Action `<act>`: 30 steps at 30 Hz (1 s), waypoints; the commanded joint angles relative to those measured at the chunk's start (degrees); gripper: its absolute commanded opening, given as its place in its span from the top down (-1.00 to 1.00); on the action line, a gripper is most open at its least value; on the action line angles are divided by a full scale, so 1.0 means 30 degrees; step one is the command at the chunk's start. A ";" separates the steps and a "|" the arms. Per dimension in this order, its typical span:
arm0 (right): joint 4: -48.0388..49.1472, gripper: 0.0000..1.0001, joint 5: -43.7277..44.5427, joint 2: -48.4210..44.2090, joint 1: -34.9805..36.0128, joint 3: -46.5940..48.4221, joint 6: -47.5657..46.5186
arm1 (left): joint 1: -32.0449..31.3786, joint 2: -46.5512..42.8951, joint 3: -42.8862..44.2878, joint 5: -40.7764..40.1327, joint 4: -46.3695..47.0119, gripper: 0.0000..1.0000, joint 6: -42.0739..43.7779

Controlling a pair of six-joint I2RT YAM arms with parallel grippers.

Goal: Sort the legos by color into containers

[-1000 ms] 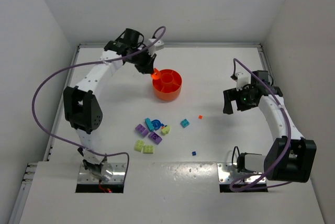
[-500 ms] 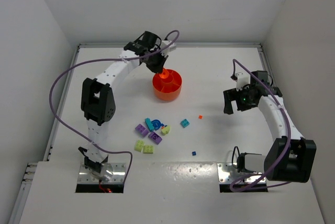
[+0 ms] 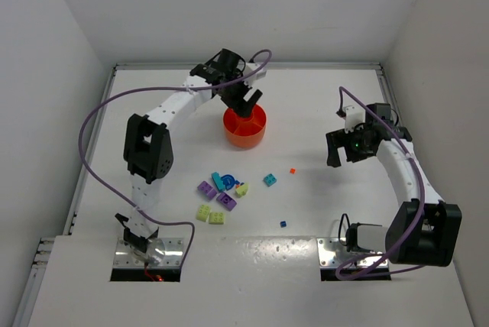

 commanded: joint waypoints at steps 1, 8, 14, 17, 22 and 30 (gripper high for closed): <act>-0.0019 -0.98 0.0370 -0.0287 0.0118 0.0801 -0.0668 | -0.0103 -0.0246 0.0780 -0.0207 0.0270 -1.00 -0.0427; -0.0574 -0.98 0.0548 -0.0958 0.0118 0.2380 -0.2625 | 0.0510 -0.2703 0.1451 0.1610 0.0444 -1.00 -0.1794; -0.1308 -0.76 -0.1292 -0.1810 0.0118 0.4636 -0.3891 | 0.1623 -0.7091 0.0663 0.1579 -0.0421 -1.00 -0.3892; -0.1716 -0.23 -0.1737 -0.0648 0.0294 0.6184 -0.1937 | 0.2590 -0.8883 -0.1440 0.3393 -0.1075 -1.00 -0.2044; -0.8557 -0.55 -0.5420 0.6029 0.0118 1.0697 -0.3906 | 0.4899 -1.2399 -0.5249 0.2635 -0.0669 -1.00 -0.2446; -0.7049 -0.36 -0.3730 0.8412 0.1024 1.2929 -0.3539 | 0.7309 -1.9049 -1.2251 0.0616 0.2227 -1.00 -0.3415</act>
